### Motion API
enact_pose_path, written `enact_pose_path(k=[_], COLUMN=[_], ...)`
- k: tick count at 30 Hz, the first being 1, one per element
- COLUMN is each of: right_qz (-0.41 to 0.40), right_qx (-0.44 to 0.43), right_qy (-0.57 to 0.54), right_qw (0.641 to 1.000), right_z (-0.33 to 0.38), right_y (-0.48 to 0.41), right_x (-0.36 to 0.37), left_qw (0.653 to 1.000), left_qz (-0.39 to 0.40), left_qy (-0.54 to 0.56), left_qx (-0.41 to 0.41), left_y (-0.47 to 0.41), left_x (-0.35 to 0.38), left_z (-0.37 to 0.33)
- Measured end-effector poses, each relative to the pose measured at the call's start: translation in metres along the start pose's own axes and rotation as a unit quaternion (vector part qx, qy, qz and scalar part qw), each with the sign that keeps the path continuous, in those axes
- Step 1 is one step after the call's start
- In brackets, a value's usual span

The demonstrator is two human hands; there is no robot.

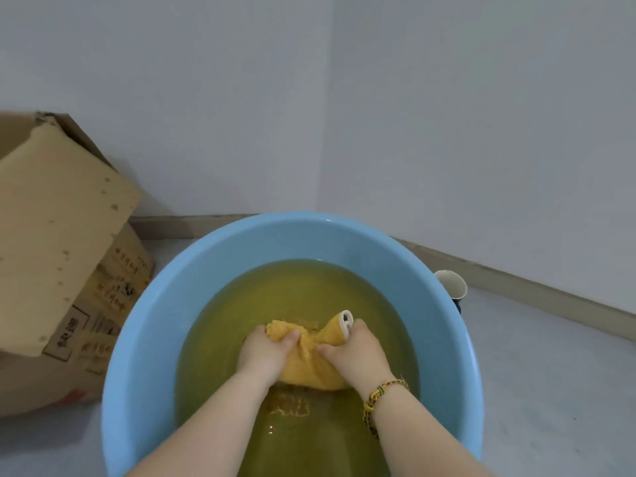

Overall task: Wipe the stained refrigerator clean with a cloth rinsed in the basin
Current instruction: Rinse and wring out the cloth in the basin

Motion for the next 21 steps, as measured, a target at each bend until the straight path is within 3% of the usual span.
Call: enact_pose_path(k=[5,9,11,14,17,21], right_qz=[0.002,-0.009,0.014,0.030,-0.014,-0.110], right_qx=[-0.014,-0.040,-0.028,-0.013,-0.044,-0.130], right_qy=[0.179,0.198,0.131,-0.057,-0.257,-0.258], right_qw=[0.984,0.979,0.991,0.998,0.965,0.951], right_z=[-0.004,-0.002,-0.005,0.000,0.019,0.043], right_y=[0.001,-0.007,-0.008,0.001,0.029,0.076], right_x=[0.020,0.029,0.025,0.010,0.001,0.017], left_qw=[0.982,0.986,0.998,0.984,0.973,0.962], left_qz=[-0.005,-0.020,0.019,0.039,0.005,-0.028], left_qy=[-0.187,-0.161,-0.028,0.156,0.219,0.270], left_qx=[-0.014,-0.037,-0.058,-0.073,-0.066,0.026], left_y=[0.000,-0.006,-0.004,0.010,0.028,0.050], left_x=[0.004,0.003,0.003,-0.006,-0.016,-0.019], left_z=[0.016,0.021,0.022,0.010,-0.008,-0.019])
Point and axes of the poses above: each hand's wrist, its own y-axis away from the middle knuckle, its own x-axis out of the palm, z = x × y, the point moved 3 cm from there along -y, towards the middle knuckle, and after that the axes turned 2 degrees about z, right-handed, at the moved point
